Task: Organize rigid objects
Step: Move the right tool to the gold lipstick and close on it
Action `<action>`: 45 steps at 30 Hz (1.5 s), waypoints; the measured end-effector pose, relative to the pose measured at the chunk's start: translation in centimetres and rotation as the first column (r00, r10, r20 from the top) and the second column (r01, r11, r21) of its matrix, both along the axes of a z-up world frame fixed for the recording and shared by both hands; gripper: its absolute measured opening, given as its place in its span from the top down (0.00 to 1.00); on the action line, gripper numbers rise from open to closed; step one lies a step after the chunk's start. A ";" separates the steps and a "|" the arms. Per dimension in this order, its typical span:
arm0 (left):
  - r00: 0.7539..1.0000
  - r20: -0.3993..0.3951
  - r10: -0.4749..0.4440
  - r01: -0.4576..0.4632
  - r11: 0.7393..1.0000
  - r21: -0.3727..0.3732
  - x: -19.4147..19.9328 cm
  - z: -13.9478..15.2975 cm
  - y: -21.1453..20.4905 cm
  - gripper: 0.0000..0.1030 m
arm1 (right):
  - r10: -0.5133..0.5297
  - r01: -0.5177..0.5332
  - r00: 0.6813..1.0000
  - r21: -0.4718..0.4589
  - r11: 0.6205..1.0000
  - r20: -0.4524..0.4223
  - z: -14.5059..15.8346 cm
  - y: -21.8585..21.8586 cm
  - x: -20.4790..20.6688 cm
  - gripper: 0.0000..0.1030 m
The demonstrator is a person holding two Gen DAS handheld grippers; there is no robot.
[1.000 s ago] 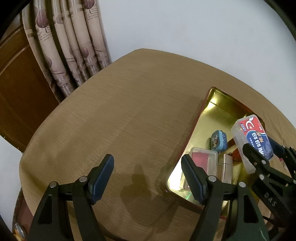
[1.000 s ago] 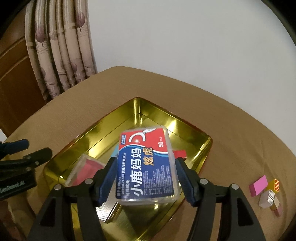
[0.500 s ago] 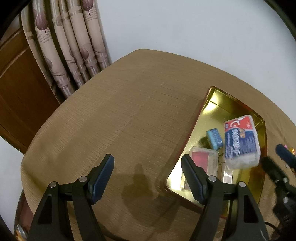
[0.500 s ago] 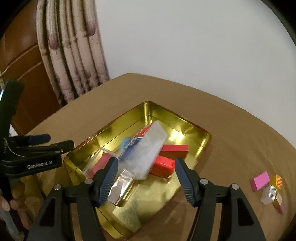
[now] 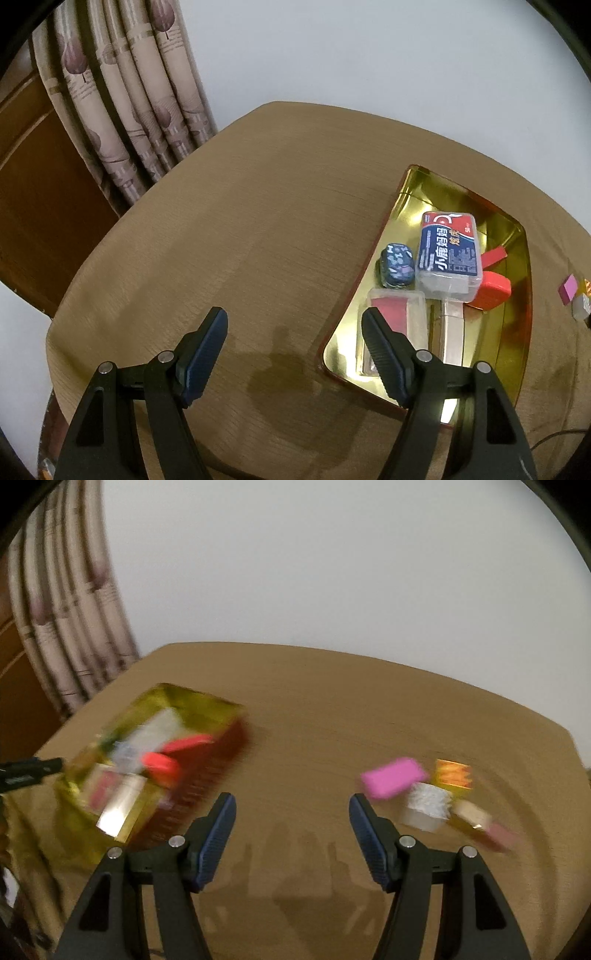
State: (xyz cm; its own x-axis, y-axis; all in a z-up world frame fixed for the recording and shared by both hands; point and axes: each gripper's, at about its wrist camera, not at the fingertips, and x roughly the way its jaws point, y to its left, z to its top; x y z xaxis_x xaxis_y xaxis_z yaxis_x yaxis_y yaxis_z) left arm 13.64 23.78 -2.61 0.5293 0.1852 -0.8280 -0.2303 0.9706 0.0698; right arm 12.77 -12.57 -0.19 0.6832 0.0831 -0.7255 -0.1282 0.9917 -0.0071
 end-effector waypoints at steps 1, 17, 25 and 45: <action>1.000 -0.002 -0.003 0.003 1.000 0.002 0.0 0.0 -0.1 0.30 | -0.011 0.011 1.000 -0.014 1.000 -0.004 -0.1 -1.3 0.2 0.36; 0.997 0.023 -0.076 0.076 0.997 0.017 -0.7 -0.3 -1.4 0.29 | 0.056 -0.080 0.989 -0.177 0.981 -0.136 -3.5 -12.7 2.7 0.36; 0.993 0.060 -0.105 0.104 0.994 0.028 -1.1 0.1 -2.4 0.27 | 0.122 -0.146 0.980 -0.153 0.977 -0.159 -6.2 -13.2 4.7 0.37; 0.951 0.046 -0.306 0.303 0.951 0.062 -1.8 1.6 -11.9 0.27 | -0.085 0.080 0.994 -0.069 0.994 -0.068 -7.4 -11.4 1.6 0.80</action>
State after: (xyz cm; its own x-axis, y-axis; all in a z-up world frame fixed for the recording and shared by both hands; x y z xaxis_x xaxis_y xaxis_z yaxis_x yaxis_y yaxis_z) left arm 11.86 11.91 -1.05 0.6114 0.0521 -0.7896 0.0702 0.9903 0.1197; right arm 14.36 -24.00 -7.57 0.6323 -0.0207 -0.7744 -0.0486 0.9966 -0.0663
